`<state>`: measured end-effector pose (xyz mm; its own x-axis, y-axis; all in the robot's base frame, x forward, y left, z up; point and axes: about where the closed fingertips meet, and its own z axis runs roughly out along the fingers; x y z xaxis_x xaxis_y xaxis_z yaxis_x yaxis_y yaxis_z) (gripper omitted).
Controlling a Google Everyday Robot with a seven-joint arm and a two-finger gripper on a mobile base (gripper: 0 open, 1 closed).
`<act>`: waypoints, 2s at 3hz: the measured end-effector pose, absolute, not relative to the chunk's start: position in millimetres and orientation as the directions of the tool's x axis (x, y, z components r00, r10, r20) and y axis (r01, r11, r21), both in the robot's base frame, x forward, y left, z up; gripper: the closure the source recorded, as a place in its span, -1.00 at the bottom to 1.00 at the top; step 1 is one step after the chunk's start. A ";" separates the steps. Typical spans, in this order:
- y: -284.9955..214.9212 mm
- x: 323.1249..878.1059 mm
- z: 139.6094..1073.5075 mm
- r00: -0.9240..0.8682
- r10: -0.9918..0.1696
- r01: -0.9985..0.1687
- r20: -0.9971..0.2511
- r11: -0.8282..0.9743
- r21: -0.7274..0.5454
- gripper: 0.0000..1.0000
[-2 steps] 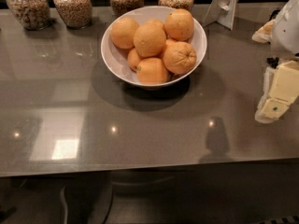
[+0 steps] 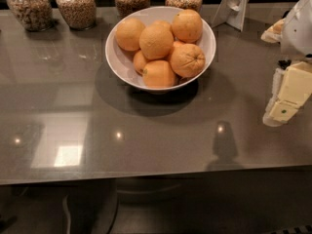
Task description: Pick orange from white bowl
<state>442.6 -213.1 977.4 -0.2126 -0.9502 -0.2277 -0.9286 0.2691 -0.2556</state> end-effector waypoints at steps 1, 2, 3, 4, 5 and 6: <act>-202.3 461.7 976.4 -0.201 -0.926 -0.919 -0.320 0.291 -0.265 -1.00; -179.9 488.8 979.6 -0.196 -0.882 -0.897 -0.429 0.338 -0.285 -1.00; -154.4 516.1 991.5 -0.206 -0.841 -0.862 -0.500 0.398 -0.314 -1.00; -130.0 536.6 1003.7 -0.250 -0.817 -0.824 -0.520 0.462 -0.328 -1.00; -105.3 550.8 1001.2 -0.328 -0.811 -0.799 -0.485 0.512 -0.315 -1.00; -101.4 553.9 994.4 -0.356 -0.792 -0.789 -0.495 0.539 -0.295 -1.00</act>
Offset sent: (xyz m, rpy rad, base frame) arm 0.0832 0.0570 0.0083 0.3349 -0.1794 -0.0497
